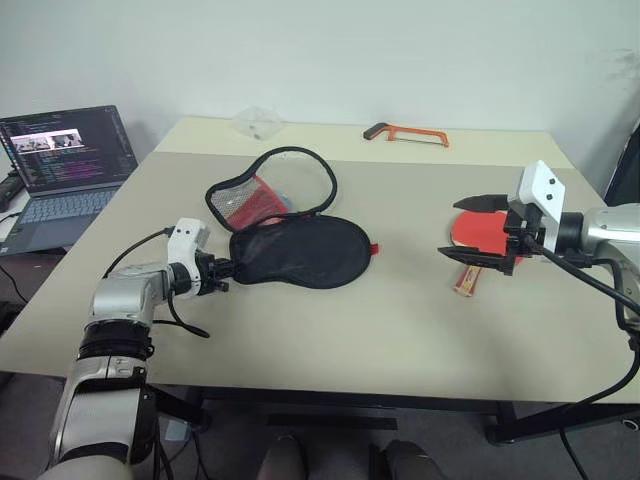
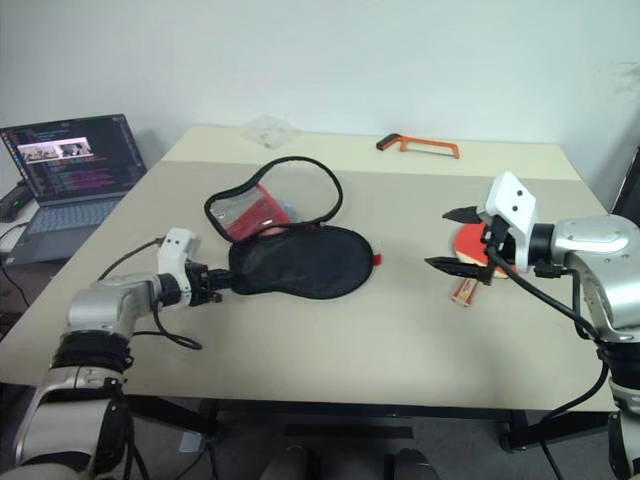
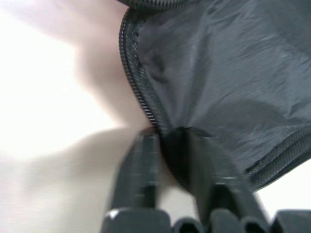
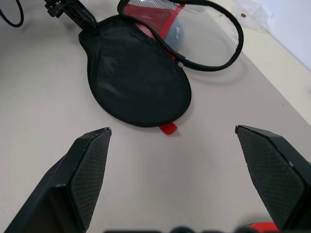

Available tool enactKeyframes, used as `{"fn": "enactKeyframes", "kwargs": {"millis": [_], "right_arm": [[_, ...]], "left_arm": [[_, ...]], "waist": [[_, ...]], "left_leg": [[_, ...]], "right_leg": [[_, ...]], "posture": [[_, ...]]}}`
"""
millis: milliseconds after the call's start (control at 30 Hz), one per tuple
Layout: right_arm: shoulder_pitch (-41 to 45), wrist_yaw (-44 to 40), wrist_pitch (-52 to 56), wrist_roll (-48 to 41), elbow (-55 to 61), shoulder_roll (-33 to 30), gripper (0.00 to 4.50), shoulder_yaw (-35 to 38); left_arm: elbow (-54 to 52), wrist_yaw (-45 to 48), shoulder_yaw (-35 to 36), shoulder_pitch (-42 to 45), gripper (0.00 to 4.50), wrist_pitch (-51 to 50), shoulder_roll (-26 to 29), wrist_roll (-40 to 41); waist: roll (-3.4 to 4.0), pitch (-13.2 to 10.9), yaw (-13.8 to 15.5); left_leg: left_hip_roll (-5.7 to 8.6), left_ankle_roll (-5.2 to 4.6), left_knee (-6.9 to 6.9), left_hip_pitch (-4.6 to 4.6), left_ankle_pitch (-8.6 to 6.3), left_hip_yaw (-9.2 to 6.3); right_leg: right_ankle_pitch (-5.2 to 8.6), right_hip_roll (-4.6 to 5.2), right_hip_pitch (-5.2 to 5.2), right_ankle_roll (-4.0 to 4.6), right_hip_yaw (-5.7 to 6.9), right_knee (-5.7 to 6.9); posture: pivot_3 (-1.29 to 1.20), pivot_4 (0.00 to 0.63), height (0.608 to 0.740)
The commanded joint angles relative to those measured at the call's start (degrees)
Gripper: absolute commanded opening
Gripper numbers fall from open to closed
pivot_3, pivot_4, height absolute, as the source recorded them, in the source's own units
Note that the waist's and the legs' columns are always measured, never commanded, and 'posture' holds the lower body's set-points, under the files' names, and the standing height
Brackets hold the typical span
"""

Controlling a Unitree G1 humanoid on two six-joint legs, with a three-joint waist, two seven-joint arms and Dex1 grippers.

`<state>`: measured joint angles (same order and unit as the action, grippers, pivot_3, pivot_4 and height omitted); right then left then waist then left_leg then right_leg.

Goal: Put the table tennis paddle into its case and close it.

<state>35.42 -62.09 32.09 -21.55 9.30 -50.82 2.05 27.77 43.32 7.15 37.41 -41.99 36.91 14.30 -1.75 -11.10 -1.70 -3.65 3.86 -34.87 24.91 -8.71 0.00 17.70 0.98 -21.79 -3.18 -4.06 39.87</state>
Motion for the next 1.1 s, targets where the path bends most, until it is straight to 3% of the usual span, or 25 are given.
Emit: {"fn": "enactKeyframes", "kwargs": {"millis": [33, 233, 433, 733, 1100], "right_arm": [[-0.23, 0.21, 0.21, -0.71, 1.98, -1.38, 4.50, 1.79], [-0.99, 0.32, 0.57, -0.89, 2.82, -1.94, 4.50, 2.04], [-0.26, -0.35, 0.65, -0.61, 2.47, -2.71, 4.50, 1.70], [0.10, -0.81, 0.85, -0.57, 2.40, -4.05, 4.50, 1.78], [0.99, -1.73, -0.12, 0.11, 1.14, -5.96, 4.50, 1.60]], "left_arm": [[-11.89, -8.02, 3.90, -1.56, 0.03, -4.50, -3.47, 2.11], [-28.64, -25.60, 7.04, -3.92, 0.03, -13.27, -17.86, 2.86], [-34.23, -41.67, 5.42, -4.49, 0.03, -13.51, -32.27, -1.08], [-31.24, -46.39, -1.86, -1.71, 0.03, -13.28, -43.81, -1.63], [-22.99, -44.65, -7.68, 5.94, 0.03, -14.05, -51.87, 2.94]], "waist": [[-0.02, -0.01, 0.07], [-0.08, -0.04, -0.02], [-0.12, -0.06, 0.01], [-0.14, -0.08, -0.05], [-0.14, -0.08, -0.07]], "left_leg": [[0.00, 0.00, 0.00, 0.01, 0.00, -0.01], [0.03, 0.00, -0.05, 0.05, 0.00, -0.04], [0.06, 0.00, -0.06, 0.05, 0.00, -0.05], [0.10, 0.00, -0.03, 0.05, 0.00, -0.07], [0.14, 0.00, 0.05, 0.06, -0.01, -0.08]], "right_leg": [[0.00, 0.00, 0.00, 0.00, 0.01, 0.00], [-0.03, 0.03, 0.02, -0.09, 0.00, -0.02], [-0.05, 0.02, 0.05, -0.14, -0.04, -0.09], [-0.13, 0.01, 0.19, -0.25, -0.03, -0.44], [-0.22, 0.03, 0.35, -0.42, -0.03, -0.90]], "posture": [[0.00, 0.150, 0.740], [0.00, 0.150, 0.740], [0.00, 0.150, 0.740], [0.00, 0.150, 0.740], [0.00, 0.150, 0.740]]}}
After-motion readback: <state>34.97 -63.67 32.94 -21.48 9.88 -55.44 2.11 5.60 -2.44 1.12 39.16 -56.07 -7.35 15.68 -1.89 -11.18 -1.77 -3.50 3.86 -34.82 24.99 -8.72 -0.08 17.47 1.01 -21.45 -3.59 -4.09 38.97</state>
